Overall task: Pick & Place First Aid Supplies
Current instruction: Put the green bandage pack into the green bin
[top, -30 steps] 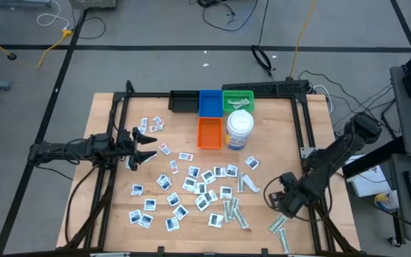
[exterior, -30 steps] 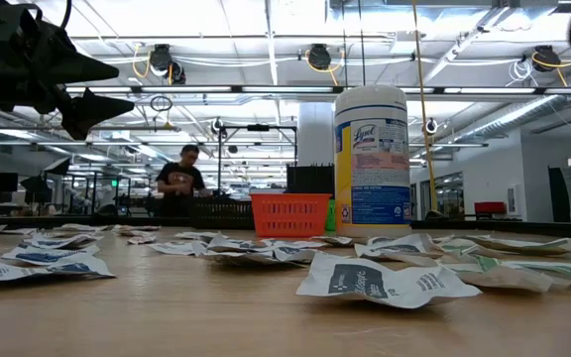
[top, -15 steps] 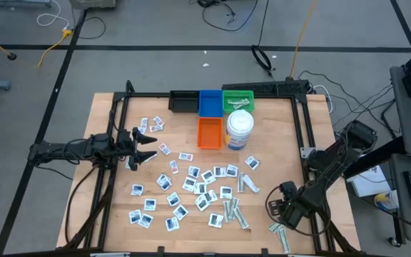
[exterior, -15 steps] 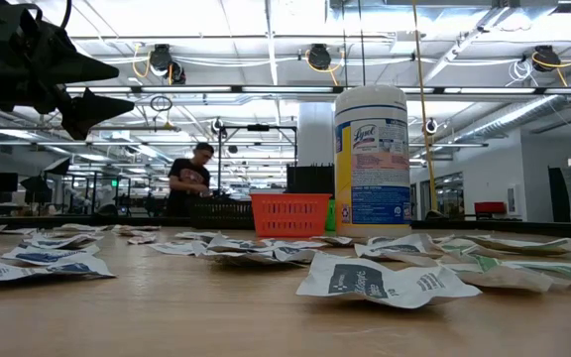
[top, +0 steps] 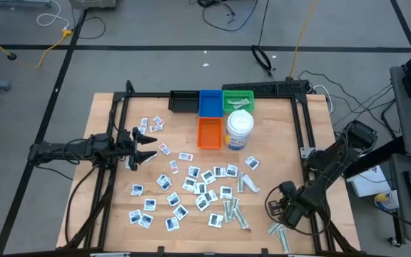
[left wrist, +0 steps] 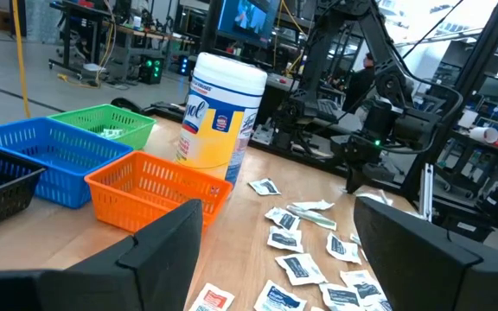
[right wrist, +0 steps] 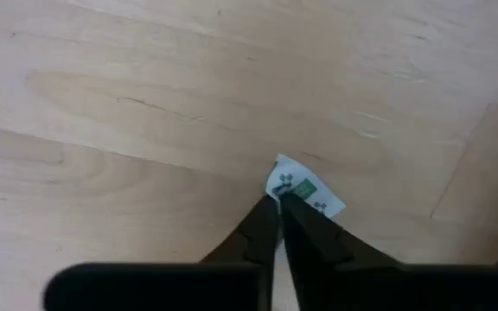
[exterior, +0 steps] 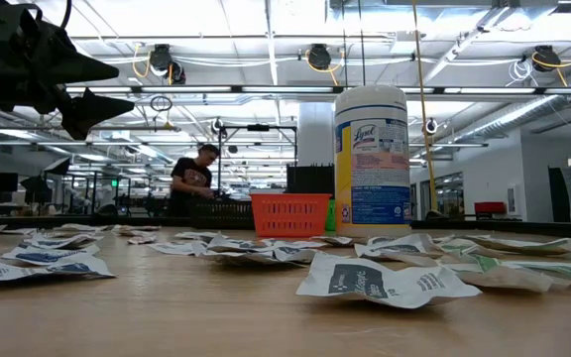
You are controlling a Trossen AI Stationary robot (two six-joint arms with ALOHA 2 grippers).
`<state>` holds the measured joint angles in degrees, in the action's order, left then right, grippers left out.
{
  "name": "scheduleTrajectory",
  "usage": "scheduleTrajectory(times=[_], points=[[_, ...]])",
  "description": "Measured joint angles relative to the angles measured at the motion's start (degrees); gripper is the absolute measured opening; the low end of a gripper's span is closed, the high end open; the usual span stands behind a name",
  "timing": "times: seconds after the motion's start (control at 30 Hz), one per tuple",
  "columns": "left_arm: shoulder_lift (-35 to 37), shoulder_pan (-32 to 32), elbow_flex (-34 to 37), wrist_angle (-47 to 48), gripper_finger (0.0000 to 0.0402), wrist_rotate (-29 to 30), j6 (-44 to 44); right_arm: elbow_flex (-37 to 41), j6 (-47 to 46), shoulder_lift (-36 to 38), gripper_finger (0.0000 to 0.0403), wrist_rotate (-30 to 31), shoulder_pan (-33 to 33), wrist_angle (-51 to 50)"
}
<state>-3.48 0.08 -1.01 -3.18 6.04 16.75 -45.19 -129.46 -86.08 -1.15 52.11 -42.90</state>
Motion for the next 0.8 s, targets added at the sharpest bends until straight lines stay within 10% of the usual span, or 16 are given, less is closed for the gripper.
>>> scheduleTrajectory(times=[0.8], points=[[0.0,0.0,0.0,0.0,0.0306,0.0,0.0,0.0,31.4,15.3,0.0001,-4.8,-14.6,-8.1]])
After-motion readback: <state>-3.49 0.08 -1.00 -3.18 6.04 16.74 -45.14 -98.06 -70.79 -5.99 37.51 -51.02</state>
